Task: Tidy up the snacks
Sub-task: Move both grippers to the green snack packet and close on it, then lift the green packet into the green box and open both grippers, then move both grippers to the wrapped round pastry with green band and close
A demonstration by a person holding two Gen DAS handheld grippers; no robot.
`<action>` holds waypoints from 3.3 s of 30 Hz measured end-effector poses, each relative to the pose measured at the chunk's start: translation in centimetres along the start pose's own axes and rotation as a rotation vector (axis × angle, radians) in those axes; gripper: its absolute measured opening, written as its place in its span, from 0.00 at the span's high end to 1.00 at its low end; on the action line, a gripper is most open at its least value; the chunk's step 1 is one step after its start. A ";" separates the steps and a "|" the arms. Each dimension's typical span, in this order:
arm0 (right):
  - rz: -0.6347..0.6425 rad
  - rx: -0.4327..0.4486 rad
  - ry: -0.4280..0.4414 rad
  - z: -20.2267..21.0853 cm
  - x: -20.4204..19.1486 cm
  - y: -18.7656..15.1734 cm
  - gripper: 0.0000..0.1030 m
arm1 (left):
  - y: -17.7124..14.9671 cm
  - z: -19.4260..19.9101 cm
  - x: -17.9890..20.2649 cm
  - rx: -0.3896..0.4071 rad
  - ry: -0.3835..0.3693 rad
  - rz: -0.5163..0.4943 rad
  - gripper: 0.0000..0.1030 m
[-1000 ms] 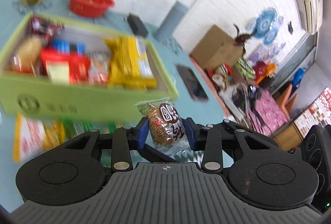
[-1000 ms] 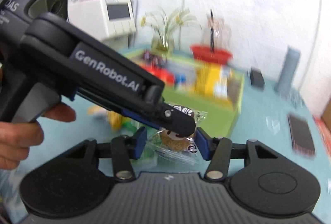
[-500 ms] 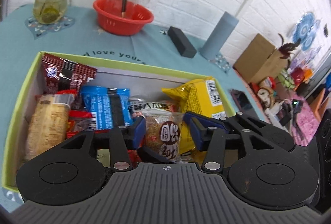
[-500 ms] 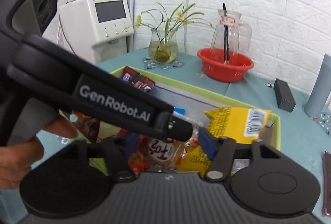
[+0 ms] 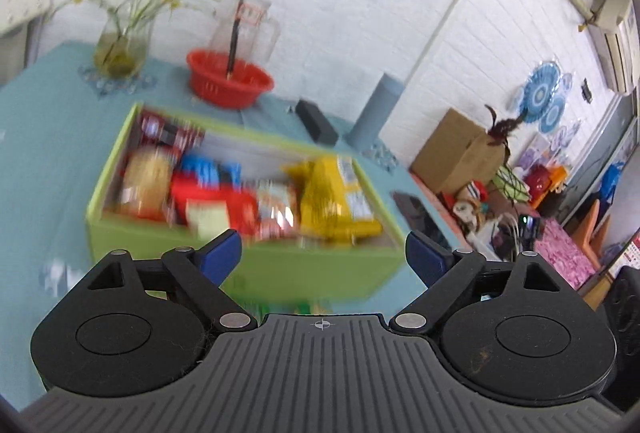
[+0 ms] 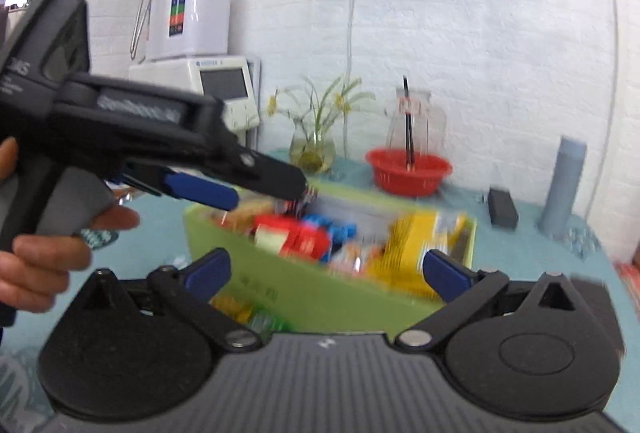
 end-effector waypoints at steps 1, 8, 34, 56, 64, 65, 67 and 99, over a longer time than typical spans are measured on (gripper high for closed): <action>-0.020 -0.030 0.003 0.1 -0.5 -1.4 0.01 | -1.4 -0.1 -0.3 -0.029 0.005 0.014 0.26; -0.054 -0.155 0.090 -1.4 -4.9 -6.6 0.01 | -7.5 -2.1 -3.2 -0.233 0.020 0.164 0.51; -0.095 -0.260 0.137 -4.3 -8.4 -8.0 0.01 | -8.5 -2.5 -3.7 -0.252 0.074 0.108 0.45; -0.098 -0.229 0.082 -3.2 -8.0 -7.4 0.49 | -8.7 -3.1 -3.0 -0.282 0.014 0.082 0.89; -0.004 -0.091 0.103 -1.5 -8.6 -2.0 0.43 | -2.0 -0.1 -0.4 -0.120 -0.007 0.044 0.84; 0.018 -0.072 0.098 -1.9 -8.3 -0.9 0.39 | -0.7 -0.4 -0.1 -0.099 -0.004 0.033 0.84; 0.064 -0.051 0.070 -3.1 -7.4 1.1 0.38 | 1.8 -1.6 0.5 -0.064 0.006 0.001 0.84; -0.145 -0.175 0.029 -5.5 0.7 -6.5 0.01 | -4.4 -7.7 1.0 -0.273 -0.082 0.095 0.29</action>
Point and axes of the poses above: each gripper's, at about its wrist camera, not at the fingertips, and z roughly against the way its jaws point, x to its right, y to its top, the point moved 8 cm from there along -z, roughly the way its jaws point, and after that the axes turned 8 degrees about y, right-handed, at the moved point
